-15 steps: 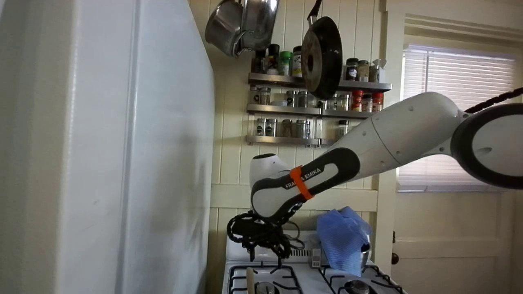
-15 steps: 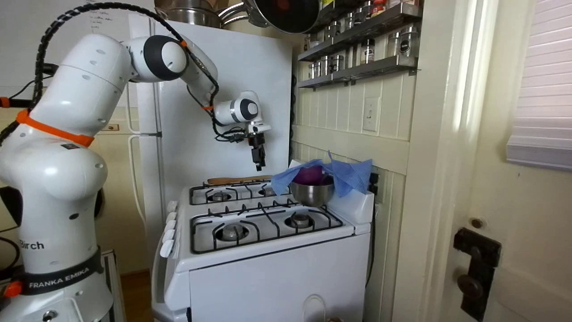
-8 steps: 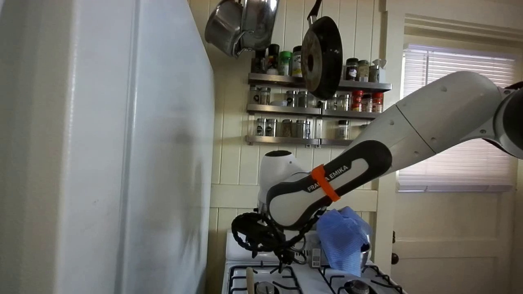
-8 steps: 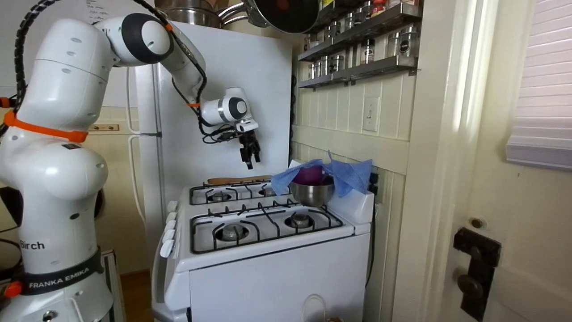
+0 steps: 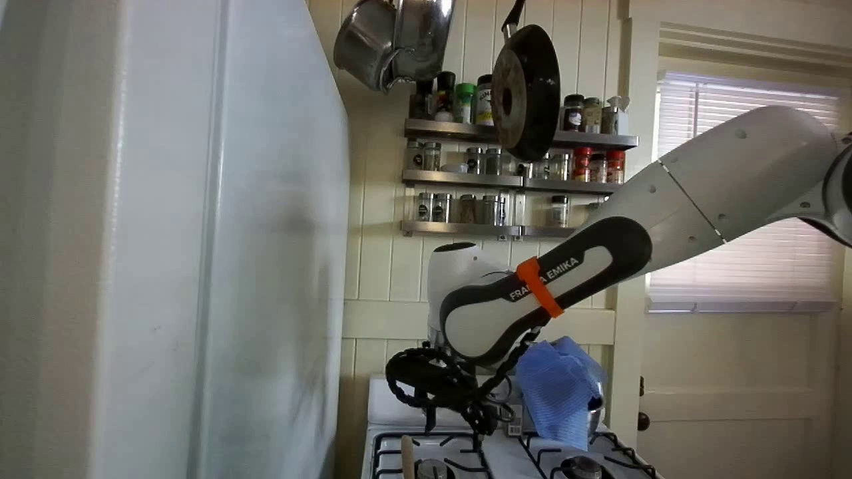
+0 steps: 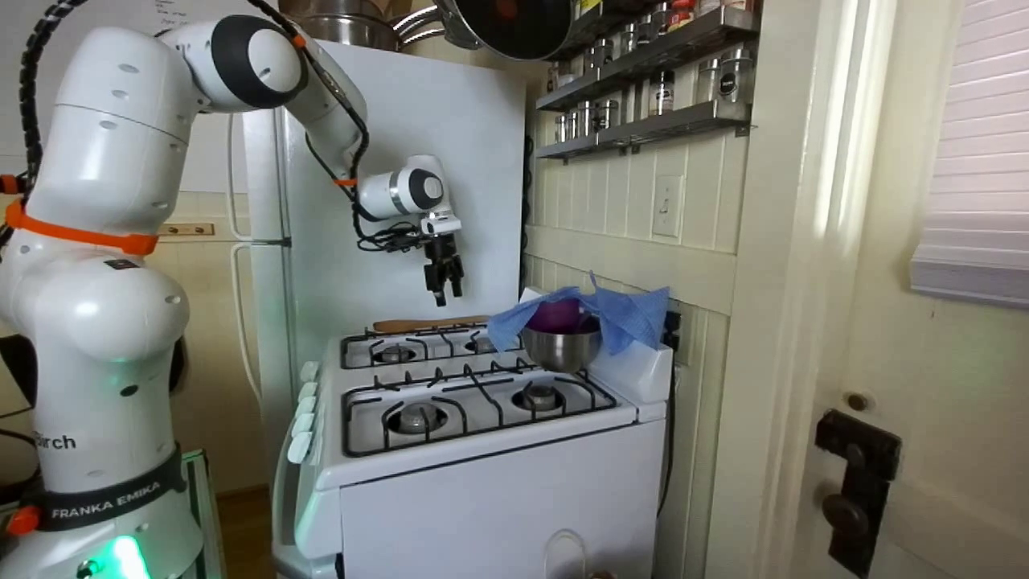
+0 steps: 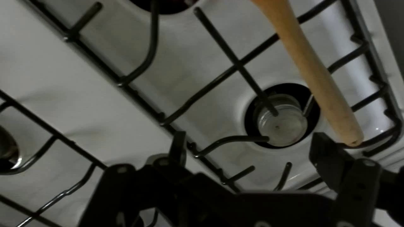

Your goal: Move the wooden spoon to the left

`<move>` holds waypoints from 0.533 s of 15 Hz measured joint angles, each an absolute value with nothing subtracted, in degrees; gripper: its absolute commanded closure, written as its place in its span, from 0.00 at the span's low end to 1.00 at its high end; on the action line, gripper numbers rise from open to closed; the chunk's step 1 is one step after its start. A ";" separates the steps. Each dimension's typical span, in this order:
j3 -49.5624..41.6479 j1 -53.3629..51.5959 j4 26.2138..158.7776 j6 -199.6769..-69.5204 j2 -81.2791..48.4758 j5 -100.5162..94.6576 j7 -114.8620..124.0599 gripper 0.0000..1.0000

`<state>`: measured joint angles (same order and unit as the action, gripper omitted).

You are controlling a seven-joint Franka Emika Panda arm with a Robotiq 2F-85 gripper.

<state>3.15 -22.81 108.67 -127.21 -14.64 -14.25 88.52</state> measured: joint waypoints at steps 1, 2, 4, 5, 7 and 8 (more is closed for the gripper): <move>3.71 -22.49 110.29 -125.00 -12.76 -14.25 88.45 0.00; 4.43 -22.10 112.17 -122.53 -10.50 -14.16 88.13 0.00; 6.21 -21.17 116.40 -117.27 -5.22 -13.48 87.44 0.00; 7.04 -20.75 118.53 -114.78 -2.44 -12.97 87.43 0.00; 8.53 -19.71 123.08 -112.25 3.14 -12.44 87.31 0.00; 9.10 -19.12 125.38 -112.22 5.75 -12.42 86.67 0.00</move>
